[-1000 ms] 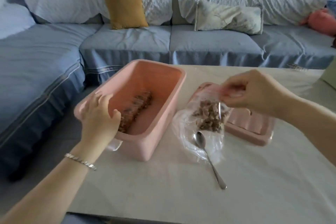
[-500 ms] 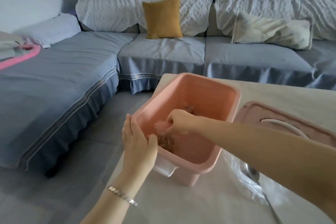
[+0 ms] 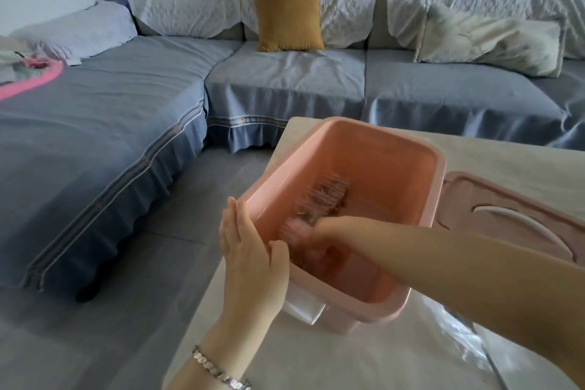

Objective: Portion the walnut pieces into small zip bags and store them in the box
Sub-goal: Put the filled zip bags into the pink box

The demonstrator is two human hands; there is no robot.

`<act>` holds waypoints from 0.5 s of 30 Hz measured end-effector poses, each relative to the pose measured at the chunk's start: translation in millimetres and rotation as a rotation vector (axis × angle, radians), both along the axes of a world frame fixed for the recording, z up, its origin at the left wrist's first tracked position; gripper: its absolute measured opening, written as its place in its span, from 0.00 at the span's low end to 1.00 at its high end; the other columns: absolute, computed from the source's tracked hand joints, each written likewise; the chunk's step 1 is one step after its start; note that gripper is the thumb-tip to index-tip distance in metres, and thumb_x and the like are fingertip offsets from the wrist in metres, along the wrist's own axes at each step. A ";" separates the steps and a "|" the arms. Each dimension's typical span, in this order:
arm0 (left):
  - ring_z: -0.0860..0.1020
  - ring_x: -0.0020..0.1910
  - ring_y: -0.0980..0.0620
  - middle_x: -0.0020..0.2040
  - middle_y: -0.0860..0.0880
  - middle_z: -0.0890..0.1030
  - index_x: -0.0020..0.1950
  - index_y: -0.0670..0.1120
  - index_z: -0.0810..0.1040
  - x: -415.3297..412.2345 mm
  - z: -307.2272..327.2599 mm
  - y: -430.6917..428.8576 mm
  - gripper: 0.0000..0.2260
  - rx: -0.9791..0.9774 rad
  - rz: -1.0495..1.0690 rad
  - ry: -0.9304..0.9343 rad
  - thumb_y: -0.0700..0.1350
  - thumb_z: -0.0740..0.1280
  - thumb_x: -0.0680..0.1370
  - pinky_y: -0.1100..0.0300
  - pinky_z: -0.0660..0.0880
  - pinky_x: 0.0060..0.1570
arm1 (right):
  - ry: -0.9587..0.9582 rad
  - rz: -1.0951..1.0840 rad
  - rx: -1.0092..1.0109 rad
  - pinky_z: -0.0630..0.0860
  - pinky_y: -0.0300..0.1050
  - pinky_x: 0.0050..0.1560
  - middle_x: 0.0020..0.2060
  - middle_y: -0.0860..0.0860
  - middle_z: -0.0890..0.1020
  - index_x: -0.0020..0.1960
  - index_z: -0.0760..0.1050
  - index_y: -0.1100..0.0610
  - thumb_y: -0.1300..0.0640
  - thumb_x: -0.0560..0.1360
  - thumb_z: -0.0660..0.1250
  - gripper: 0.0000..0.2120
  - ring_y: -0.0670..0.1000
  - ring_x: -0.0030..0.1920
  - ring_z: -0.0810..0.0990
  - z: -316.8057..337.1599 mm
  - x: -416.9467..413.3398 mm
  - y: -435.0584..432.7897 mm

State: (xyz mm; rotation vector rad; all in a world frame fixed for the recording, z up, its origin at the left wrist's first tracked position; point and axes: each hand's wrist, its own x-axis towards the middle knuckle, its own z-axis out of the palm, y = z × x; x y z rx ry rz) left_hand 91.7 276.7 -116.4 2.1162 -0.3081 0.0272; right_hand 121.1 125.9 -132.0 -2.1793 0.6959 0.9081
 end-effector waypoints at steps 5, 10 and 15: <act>0.42 0.74 0.60 0.76 0.57 0.42 0.76 0.46 0.45 0.1 -1.6 -3.3 0.32 0.019 -0.013 0.010 0.36 0.56 0.76 0.62 0.48 0.69 | 0.041 -0.065 0.276 0.73 0.28 0.28 0.14 0.46 0.75 0.37 0.67 0.60 0.65 0.80 0.54 0.13 0.41 0.18 0.74 -12.0 -0.9 6.1; 0.43 0.74 0.58 0.76 0.56 0.43 0.76 0.47 0.46 0.9 -1.4 -1.9 0.31 0.056 -0.040 -0.014 0.37 0.56 0.76 0.53 0.53 0.73 | 0.032 -0.120 0.251 0.79 0.34 0.36 0.21 0.50 0.79 0.38 0.69 0.60 0.64 0.77 0.61 0.09 0.45 0.30 0.81 -4.6 1.0 3.8; 0.47 0.76 0.52 0.77 0.48 0.51 0.74 0.45 0.56 0.1 0.2 0.6 0.25 0.161 -0.018 -0.083 0.41 0.53 0.75 0.55 0.47 0.74 | -0.054 -0.033 0.085 0.78 0.53 0.55 0.35 0.58 0.78 0.45 0.76 0.67 0.64 0.72 0.69 0.06 0.56 0.38 0.80 23.0 -12.2 -5.4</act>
